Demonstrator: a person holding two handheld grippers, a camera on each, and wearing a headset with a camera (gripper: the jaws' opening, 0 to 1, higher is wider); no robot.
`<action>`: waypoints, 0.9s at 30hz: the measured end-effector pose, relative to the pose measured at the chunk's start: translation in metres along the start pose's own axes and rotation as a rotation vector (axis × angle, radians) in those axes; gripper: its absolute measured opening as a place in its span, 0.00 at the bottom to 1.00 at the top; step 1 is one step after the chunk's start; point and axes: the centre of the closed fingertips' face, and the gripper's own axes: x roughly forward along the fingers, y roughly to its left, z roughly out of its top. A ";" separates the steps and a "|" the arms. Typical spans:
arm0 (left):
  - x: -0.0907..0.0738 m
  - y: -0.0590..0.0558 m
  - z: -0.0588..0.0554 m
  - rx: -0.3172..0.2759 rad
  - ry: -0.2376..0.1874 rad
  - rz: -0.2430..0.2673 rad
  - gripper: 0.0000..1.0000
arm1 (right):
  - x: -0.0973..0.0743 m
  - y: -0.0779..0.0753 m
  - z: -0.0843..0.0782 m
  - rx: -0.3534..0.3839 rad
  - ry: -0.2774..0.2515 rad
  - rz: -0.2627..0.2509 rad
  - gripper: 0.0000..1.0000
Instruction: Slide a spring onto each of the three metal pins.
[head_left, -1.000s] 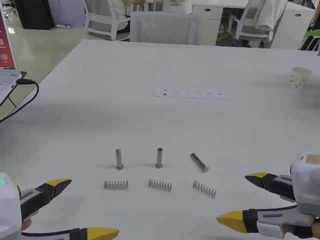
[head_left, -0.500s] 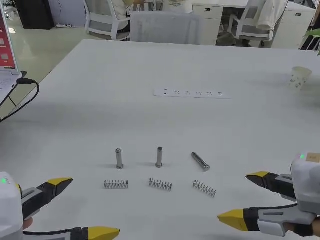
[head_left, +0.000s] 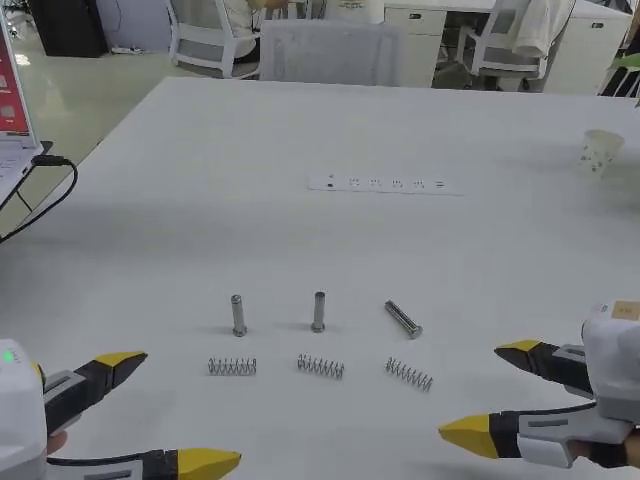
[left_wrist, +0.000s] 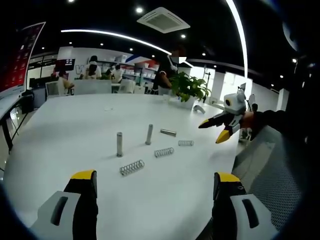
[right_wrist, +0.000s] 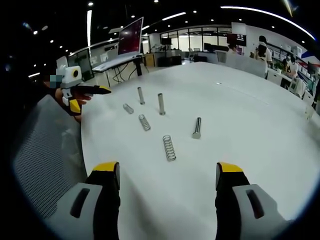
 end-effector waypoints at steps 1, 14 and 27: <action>0.000 0.000 0.000 -0.001 -0.001 -0.001 0.94 | 0.000 0.000 0.000 0.001 -0.001 -0.001 0.79; -0.001 0.000 0.001 0.000 -0.002 0.002 0.94 | -0.001 -0.006 0.005 -0.010 0.004 -0.011 0.78; -0.001 -0.002 0.004 0.006 -0.008 0.000 0.94 | 0.001 -0.020 0.026 -0.051 -0.001 -0.031 0.75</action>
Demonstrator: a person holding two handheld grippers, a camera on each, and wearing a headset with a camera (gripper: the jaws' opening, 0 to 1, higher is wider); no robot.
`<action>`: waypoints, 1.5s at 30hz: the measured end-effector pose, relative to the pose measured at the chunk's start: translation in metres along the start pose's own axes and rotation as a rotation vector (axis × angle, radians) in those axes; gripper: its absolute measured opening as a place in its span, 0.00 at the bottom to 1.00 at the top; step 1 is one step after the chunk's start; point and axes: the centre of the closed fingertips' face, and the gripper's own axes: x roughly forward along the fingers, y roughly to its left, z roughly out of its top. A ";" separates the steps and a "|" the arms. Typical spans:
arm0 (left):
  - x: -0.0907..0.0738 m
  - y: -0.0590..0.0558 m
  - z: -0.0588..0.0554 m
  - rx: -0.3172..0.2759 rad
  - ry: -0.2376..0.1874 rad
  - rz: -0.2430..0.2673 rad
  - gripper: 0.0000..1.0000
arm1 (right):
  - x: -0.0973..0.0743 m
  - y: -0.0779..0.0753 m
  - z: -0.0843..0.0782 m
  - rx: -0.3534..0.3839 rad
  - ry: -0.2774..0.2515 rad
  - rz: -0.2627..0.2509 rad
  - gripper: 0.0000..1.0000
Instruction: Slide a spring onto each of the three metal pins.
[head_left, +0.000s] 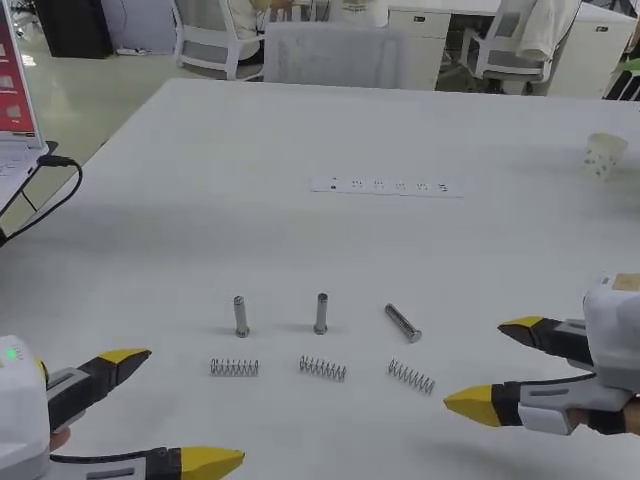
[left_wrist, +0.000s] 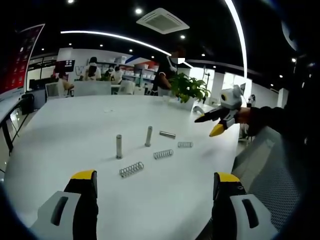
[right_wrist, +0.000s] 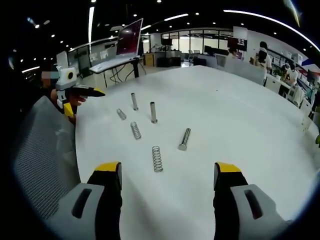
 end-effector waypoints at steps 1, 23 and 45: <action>0.000 0.000 0.000 0.001 0.000 0.001 0.93 | 0.001 -0.001 0.004 -0.006 -0.001 -0.001 0.75; -0.009 0.001 0.005 0.007 -0.006 0.019 0.93 | 0.038 -0.016 0.049 -0.087 0.009 0.023 0.69; -0.008 -0.007 0.009 0.014 -0.017 0.014 0.92 | 0.085 -0.028 0.058 -0.120 0.110 0.028 0.60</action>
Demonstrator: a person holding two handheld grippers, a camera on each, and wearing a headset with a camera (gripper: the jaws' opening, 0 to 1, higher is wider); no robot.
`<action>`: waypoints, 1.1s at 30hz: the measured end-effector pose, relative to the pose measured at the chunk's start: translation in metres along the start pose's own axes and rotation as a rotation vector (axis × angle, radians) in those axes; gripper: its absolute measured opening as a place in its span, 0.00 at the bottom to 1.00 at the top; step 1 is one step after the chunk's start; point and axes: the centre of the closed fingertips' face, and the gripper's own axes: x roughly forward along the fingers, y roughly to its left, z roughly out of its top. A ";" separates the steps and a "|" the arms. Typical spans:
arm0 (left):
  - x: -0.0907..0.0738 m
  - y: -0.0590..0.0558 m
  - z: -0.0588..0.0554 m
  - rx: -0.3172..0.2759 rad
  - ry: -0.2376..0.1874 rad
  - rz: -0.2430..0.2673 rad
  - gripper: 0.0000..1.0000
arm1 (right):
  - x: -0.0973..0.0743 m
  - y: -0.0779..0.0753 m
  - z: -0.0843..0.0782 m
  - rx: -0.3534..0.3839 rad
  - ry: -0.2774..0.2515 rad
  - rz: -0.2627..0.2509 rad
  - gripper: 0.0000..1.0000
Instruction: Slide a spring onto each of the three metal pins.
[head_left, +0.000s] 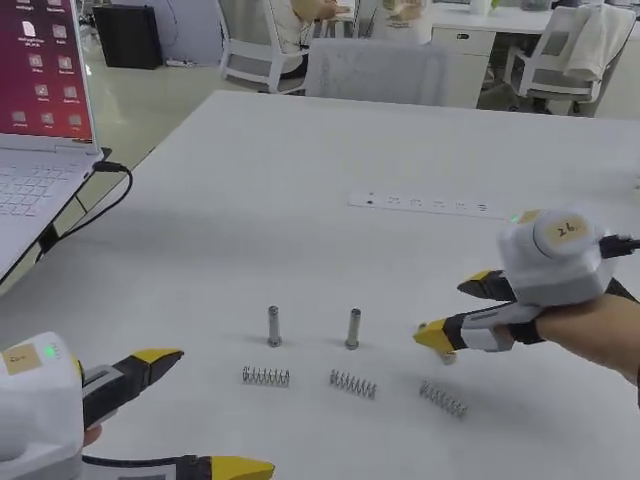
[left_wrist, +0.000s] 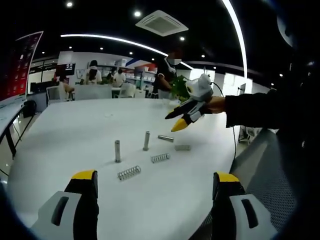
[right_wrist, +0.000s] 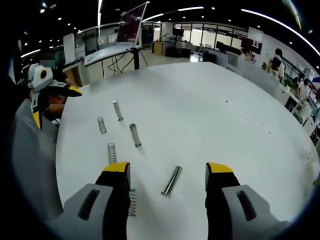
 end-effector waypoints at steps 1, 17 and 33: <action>0.000 0.000 0.000 0.001 0.001 0.002 0.92 | 0.001 0.000 0.000 0.001 0.002 0.000 0.59; 0.000 -0.001 0.001 0.002 0.001 0.002 0.92 | 0.025 -0.009 -0.010 0.050 0.122 -0.041 0.48; 0.001 -0.002 0.000 -0.005 -0.005 -0.004 0.90 | 0.040 -0.013 -0.032 0.090 0.247 -0.067 0.25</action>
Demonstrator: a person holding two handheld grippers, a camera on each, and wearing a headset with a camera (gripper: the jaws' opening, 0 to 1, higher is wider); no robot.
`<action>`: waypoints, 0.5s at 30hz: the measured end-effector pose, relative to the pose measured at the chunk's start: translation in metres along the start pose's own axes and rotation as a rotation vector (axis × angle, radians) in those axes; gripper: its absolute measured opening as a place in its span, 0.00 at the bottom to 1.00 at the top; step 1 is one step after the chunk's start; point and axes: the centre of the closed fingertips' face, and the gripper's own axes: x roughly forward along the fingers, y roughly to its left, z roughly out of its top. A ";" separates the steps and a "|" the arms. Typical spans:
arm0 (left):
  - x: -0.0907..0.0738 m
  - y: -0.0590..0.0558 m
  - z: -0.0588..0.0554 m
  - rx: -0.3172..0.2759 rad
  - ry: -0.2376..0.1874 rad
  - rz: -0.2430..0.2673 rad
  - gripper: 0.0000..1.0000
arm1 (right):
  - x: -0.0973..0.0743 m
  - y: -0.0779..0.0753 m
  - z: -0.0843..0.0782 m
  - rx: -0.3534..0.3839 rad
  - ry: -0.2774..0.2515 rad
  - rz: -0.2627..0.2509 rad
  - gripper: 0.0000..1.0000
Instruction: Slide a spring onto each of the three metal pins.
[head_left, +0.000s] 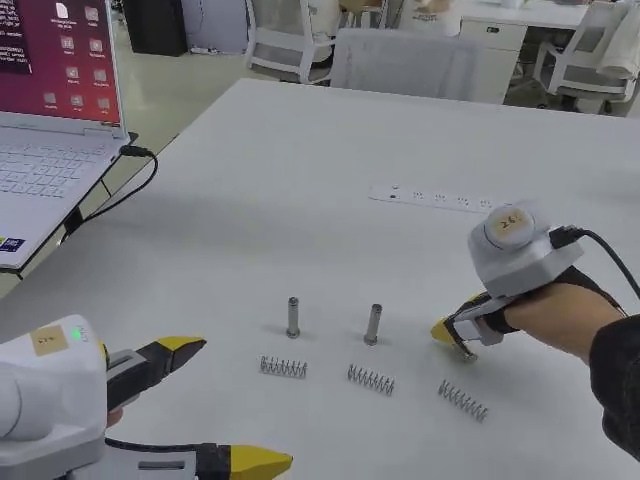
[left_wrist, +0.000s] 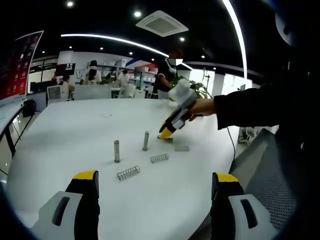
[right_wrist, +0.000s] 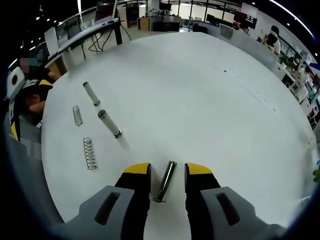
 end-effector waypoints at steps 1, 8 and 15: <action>0.000 0.000 0.000 0.001 -0.001 0.000 0.90 | 0.000 0.000 0.000 -0.001 0.002 -0.001 0.25; 0.000 -0.001 0.000 -0.001 -0.002 -0.004 0.90 | 0.003 0.002 -0.003 0.020 0.026 0.000 0.21; 0.001 -0.001 0.000 -0.002 -0.001 -0.006 0.89 | 0.005 0.003 -0.005 0.040 0.047 -0.006 0.19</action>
